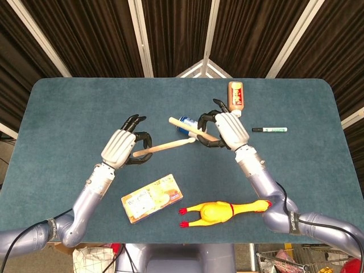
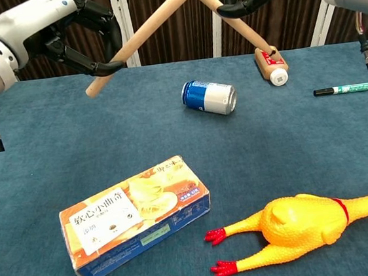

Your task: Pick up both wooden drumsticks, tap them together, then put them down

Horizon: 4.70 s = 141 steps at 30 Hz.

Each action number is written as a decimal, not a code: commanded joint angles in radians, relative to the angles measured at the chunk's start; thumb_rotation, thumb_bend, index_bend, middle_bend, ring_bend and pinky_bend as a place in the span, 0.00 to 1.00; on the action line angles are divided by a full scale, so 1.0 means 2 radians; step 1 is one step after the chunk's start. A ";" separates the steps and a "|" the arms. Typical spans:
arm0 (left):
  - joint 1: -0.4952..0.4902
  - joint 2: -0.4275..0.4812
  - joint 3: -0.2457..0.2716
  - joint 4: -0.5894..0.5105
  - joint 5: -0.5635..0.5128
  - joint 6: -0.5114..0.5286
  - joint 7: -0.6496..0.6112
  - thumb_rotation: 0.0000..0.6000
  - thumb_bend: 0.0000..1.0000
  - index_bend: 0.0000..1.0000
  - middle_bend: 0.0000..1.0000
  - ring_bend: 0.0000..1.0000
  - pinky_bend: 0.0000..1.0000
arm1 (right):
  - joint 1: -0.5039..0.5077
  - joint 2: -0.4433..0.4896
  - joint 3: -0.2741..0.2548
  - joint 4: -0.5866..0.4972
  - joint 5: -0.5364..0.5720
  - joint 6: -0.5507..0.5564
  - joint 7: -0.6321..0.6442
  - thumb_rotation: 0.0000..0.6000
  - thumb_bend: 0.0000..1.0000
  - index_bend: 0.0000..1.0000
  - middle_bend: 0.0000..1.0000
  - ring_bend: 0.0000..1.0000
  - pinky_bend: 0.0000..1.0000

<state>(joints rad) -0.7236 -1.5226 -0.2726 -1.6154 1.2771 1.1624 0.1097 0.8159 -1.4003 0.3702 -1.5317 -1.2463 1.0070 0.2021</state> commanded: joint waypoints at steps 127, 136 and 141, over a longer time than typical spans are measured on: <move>0.042 -0.048 0.126 0.375 0.087 -0.054 0.006 1.00 0.48 0.65 0.59 0.10 0.00 | -0.059 -0.003 -0.074 0.108 -0.077 0.058 0.048 1.00 0.50 0.68 0.67 0.40 0.03; 0.039 -0.066 0.111 0.373 0.066 -0.075 0.036 1.00 0.48 0.61 0.55 0.06 0.00 | -0.063 0.003 -0.075 0.115 -0.079 0.056 0.062 1.00 0.50 0.68 0.67 0.40 0.03; 0.037 -0.068 0.104 0.359 0.050 -0.092 0.057 1.00 0.48 0.55 0.51 0.04 0.00 | -0.066 0.004 -0.077 0.117 -0.078 0.055 0.063 1.00 0.50 0.68 0.67 0.40 0.03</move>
<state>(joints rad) -0.6478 -1.6569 -0.0594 -0.8883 1.3869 0.9884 0.2110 0.6840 -1.3924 0.2175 -1.2991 -1.4030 1.1179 0.3268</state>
